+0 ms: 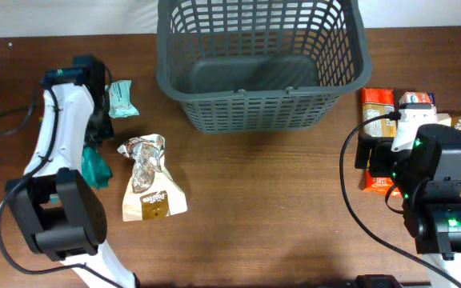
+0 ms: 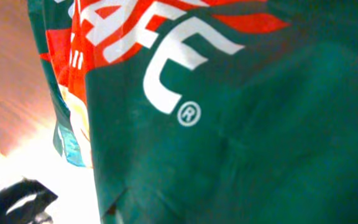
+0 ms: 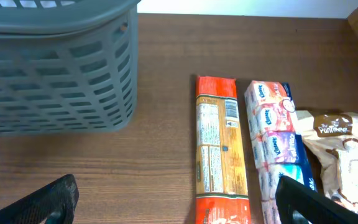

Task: Pack container
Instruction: 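Lift the Nescafe pack with the left gripper and drop it into the basket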

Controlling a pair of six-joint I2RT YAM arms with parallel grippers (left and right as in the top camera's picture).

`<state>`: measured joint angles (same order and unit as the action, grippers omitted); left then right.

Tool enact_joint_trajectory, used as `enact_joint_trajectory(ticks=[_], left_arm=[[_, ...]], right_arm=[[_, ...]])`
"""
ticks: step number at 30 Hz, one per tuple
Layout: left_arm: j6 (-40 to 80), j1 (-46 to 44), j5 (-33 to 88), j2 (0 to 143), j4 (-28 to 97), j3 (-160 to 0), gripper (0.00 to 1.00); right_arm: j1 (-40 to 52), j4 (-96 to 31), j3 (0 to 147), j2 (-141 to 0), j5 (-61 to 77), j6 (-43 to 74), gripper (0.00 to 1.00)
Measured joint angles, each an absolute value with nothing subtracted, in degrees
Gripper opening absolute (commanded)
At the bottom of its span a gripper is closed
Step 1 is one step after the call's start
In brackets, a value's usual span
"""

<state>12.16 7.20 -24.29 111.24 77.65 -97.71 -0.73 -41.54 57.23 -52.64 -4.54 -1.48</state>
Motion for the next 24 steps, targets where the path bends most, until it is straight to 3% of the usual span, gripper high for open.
enact_joint_trajectory(ticks=[13, 24], left_arm=[[1.7, 6.9, -15.8, 112.1, 85.5, -125.6, 0.02], [-12.8, 0.1, -8.3, 112.2, 81.2, -148.2, 0.02]], right_arm=[[-0.7, -41.8, 57.2, -52.7, -4.6, -1.5, 0.99], [-0.7, -44.3, 57.2, -52.6, -4.5, -1.5, 0.99]])
